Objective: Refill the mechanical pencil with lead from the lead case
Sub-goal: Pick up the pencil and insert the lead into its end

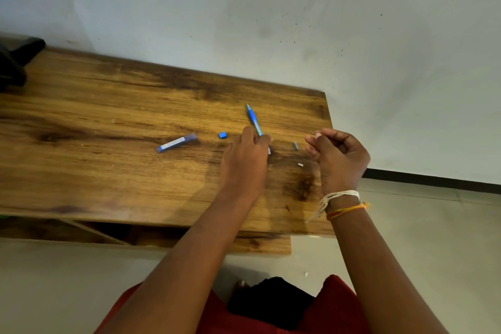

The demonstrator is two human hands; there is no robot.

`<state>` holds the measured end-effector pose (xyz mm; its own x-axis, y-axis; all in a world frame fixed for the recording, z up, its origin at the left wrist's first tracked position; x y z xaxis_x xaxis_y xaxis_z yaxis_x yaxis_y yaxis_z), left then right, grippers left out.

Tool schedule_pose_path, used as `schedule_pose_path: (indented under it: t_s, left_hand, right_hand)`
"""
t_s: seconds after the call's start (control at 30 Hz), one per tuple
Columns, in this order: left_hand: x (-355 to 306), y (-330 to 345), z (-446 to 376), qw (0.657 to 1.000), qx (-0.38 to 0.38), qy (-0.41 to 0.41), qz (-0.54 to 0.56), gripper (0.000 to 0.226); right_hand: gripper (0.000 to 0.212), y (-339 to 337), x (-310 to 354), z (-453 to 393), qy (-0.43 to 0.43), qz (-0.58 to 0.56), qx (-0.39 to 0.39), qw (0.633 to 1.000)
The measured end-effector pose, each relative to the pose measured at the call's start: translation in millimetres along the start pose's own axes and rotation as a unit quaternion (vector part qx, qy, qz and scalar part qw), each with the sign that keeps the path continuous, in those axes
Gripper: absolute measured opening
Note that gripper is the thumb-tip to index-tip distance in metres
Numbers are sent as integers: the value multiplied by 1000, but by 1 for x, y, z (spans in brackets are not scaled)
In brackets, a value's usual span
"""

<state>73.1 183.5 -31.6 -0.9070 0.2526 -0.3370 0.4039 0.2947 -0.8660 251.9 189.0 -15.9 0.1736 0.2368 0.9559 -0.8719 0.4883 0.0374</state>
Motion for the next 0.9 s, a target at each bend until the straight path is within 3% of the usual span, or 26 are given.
schedule_pose_path:
  t_s: [0.27,0.47,0.63,0.77,0.9]
  left_hand:
    - [8,-15,9,989,-68,-96,92,13]
    - [24,-11,12,973,-42,-193,122,15]
    - [33,-15,12,929,-108,-223,276,22]
    - [44,-11,12,836,-143,-277,451,25]
    - [48,-3,12,643,-180,-336,665,10]
  right_hand:
    - [8,-2,-3,-1,1,-1,4,1000]
    - [10,5,-5,2,-4,22,18,1000]
    - [8,17,-6,9,-4,12,37,999]
    - [7,33,0,19,-26,10,68,997]
    - [9,50,7,33,-60,4,100,993]
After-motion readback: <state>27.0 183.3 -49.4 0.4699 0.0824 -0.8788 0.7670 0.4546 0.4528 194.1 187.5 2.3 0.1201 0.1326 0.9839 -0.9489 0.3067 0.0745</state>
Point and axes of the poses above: each hand's wrist, its own z-axis away from the middle knuckle, its own y-axis out of the palm, x = y × z, the point moved 9 cm from there along -z, towards the middle knuckle, and after that the axes turned 12 degrees about y, right-handed, at the moved point
